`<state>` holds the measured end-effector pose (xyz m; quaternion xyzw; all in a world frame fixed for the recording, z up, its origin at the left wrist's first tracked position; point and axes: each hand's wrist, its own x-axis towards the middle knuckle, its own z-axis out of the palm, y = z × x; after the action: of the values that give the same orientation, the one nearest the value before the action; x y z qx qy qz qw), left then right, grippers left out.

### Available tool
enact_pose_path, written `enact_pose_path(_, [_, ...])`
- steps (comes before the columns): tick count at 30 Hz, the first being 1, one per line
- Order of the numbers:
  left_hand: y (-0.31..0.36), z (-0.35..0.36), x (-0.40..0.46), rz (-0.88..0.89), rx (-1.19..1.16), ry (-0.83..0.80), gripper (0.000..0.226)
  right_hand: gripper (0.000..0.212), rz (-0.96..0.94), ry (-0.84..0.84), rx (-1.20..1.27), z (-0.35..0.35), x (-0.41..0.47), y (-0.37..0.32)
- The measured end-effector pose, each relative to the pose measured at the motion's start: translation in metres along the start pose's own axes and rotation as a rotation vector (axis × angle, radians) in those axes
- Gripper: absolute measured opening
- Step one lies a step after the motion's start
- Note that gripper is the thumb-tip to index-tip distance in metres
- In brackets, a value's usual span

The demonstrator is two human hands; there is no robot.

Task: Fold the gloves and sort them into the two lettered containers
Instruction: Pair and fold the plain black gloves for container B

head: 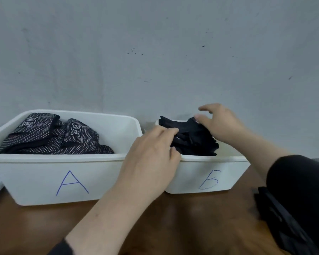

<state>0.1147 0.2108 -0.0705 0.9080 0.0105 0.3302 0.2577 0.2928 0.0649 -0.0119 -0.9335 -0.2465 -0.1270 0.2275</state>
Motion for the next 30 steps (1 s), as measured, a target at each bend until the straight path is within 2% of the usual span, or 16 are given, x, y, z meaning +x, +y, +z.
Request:
enact_pose_path(1, [0.000, 0.002, 0.000, 0.012, 0.037, -0.007, 0.042, 0.039, -0.092, -0.005, 0.011, 0.000, -0.005, -0.006])
enact_pose_path(3, [-0.001, 0.004, -0.001, 0.036, 0.130, -0.026, 0.038, 0.037, -0.213, -0.145, -0.023, 0.002, -0.010, -0.013])
enact_pose_path(5, [-0.004, 0.007, -0.001, 0.065, 0.211, -0.057, 0.039, 0.038, -0.233, -0.347, -0.083, 0.007, -0.012, -0.017])
enact_pose_path(7, [-0.005, 0.009, -0.003, 0.078, 0.274, -0.086, 0.038, 0.037, -0.249, -0.455, -0.111, 0.014, -0.013, -0.015])
enact_pose_path(13, [-0.008, 0.011, -0.001, 0.076, 0.293, -0.088, 0.028, 0.035, -0.204, -0.527, -0.139, 0.024, -0.017, -0.014])
enact_pose_path(15, [-0.008, 0.012, -0.001, 0.094, 0.291, -0.057, 0.033, 0.036, -0.234, -0.467, -0.112, 0.020, -0.018, -0.018])
enact_pose_path(16, [-0.009, 0.012, -0.002, 0.103, 0.259, -0.016, 0.034, 0.037, -0.241, -0.380, -0.081, 0.017, -0.019, -0.018])
enact_pose_path(19, [-0.001, 0.016, -0.008, 0.153, -0.009, 0.297, 0.030, 0.032, -0.204, 0.071, 0.160, 0.005, -0.043, -0.016])
enact_pose_path(21, [0.017, 0.025, -0.025, 0.099, -0.249, 0.384, 0.026, 0.028, -0.202, 0.304, 0.332, 0.001, -0.085, -0.010])
enact_pose_path(22, [0.026, 0.035, -0.036, 0.033, -0.369, 0.351, 0.025, 0.027, -0.197, 0.338, 0.375, 0.005, -0.110, -0.005])
enact_pose_path(24, [0.041, 0.064, -0.060, -0.130, -0.499, 0.171, 0.023, 0.028, -0.175, 0.295, 0.370, 0.022, -0.163, 0.017])
enact_pose_path(27, [0.046, 0.107, -0.086, -0.237, -0.413, -0.166, 0.021, 0.027, -0.118, 0.195, 0.256, 0.046, -0.233, 0.058])
enact_pose_path(30, [0.056, 0.125, -0.099, -0.148, -0.215, -0.420, 0.021, 0.020, -0.103, 0.184, 0.141, 0.043, -0.268, 0.102])
